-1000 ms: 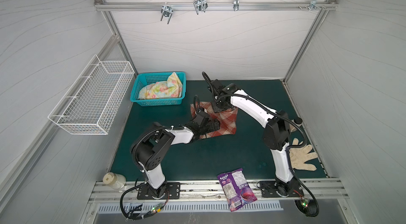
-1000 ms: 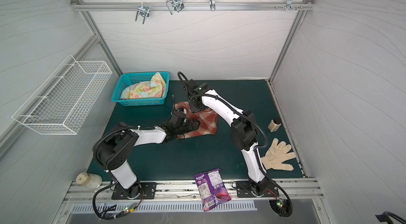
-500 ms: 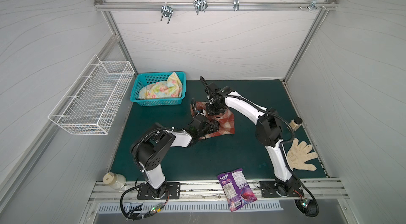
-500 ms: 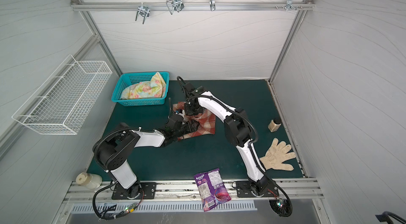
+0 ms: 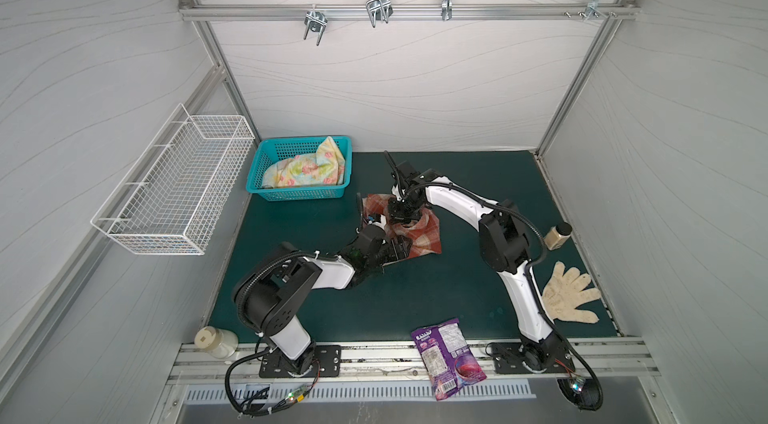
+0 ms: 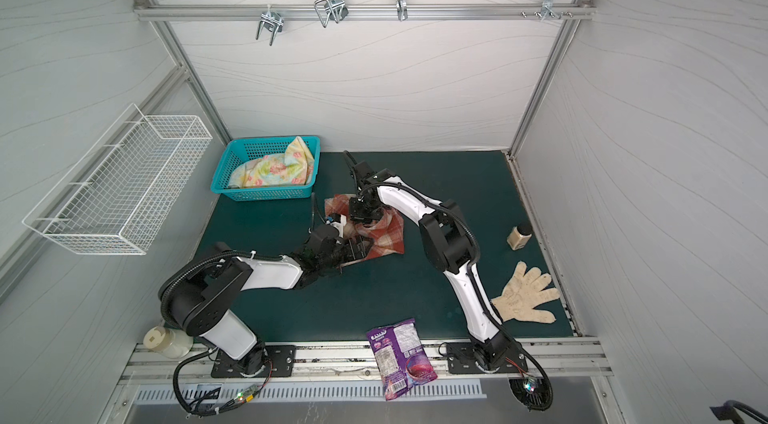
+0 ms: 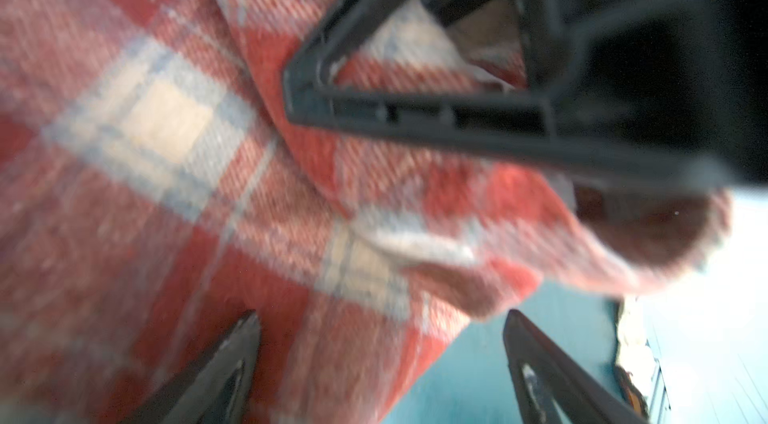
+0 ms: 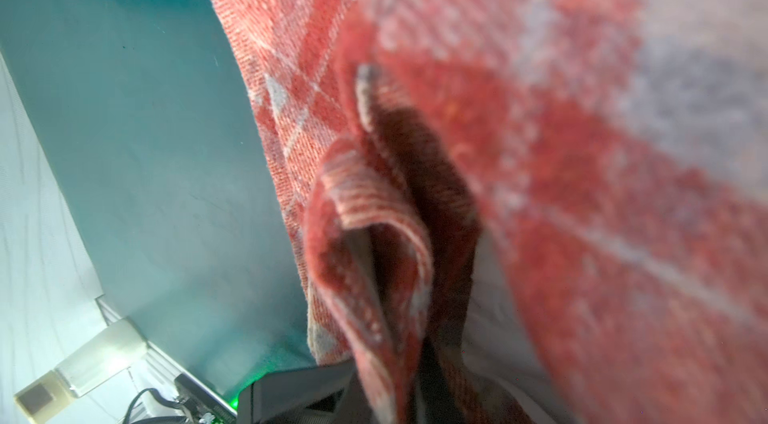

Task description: Fold and stack the skirts

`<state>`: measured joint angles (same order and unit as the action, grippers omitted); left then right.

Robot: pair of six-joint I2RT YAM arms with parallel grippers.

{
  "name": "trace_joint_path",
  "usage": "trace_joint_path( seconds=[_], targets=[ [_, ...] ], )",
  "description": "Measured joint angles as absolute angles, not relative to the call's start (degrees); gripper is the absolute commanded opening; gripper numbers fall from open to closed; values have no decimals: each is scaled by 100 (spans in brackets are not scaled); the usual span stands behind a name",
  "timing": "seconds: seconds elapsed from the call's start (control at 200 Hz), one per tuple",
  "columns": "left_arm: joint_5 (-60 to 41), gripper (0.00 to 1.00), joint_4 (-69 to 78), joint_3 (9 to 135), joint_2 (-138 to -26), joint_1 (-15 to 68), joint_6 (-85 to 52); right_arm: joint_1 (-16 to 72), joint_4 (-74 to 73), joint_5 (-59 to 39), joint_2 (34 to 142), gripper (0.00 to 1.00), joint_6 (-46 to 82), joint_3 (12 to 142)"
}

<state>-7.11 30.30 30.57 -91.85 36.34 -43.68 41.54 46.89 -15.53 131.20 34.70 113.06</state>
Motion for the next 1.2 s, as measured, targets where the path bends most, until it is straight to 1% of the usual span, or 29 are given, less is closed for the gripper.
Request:
trace_joint_path(
  seconds=[0.095, 0.165, 0.255, 0.315, 0.375, 0.525, 0.695, 0.75, 0.845, 0.865, 0.87, 0.885, 0.9, 1.071, 1.201],
  targets=[
    [-733, 93, 2840, 2936, -8888, 3634, -4368, 4152, 4654, -1579, 13122, 13, 3503, 11306],
    [-731, 93, 2689, 2842, -8665, 3634, -4368, 4154, 4613, -1612, 13124, 17, 3527, 11306],
    [-707, 93, 2528, 2775, -8493, 3634, -4348, 4158, 4556, -1682, 13131, 25, 3564, 11306],
    [-692, 93, 2427, 2775, -8490, 3634, -4327, 4167, 4495, -1769, 13133, 32, 3621, 11303],
    [-685, 93, 2383, 2773, -8532, 3634, -4316, 4185, 4379, -1898, 13133, 36, 3675, 11284],
    [-687, 92, 2692, 2766, -8770, 3640, -4327, 4278, 4244, -2117, 13133, 52, 3850, 11399],
    [-685, 92, 3111, 2683, -8910, 3645, -4351, 4351, 4204, -2344, 13128, 64, 4003, 11970],
    [-685, 92, 3177, 2650, -8910, 3645, -4355, 4355, 4160, -2418, 13113, 65, 4049, 12101],
    [-681, 92, 3249, 2604, -8908, 3645, -4355, 4355, 4130, -2517, 13013, 71, 4112, 12162],
    [-672, 92, 3258, 2598, -8906, 3645, -4353, 4355, 4128, -2534, 12973, 74, 4125, 12162],
    [-670, 92, 3258, 2596, -8906, 3645, -4353, 4355, 4128, -2541, 12962, 78, 4128, 12162],
    [-668, 92, 3260, 2591, -8901, 3645, -4353, 4355, 4130, -2550, 12936, 94, 4143, 12162],
    [-666, 92, 3264, 2585, -8897, 3645, -4353, 4355, 4132, -2563, 12912, 99, 4171, 12162],
    [-663, 92, 3199, 2436, -8718, 3647, -4353, 4257, 4154, -2554, 12414, 99, 4062, 12156],
    [-661, 92, 2912, 2265, -8372, 3647, -4351, 3990, 4213, -2390, 11926, 99, 3828, 12001]
  ],
)
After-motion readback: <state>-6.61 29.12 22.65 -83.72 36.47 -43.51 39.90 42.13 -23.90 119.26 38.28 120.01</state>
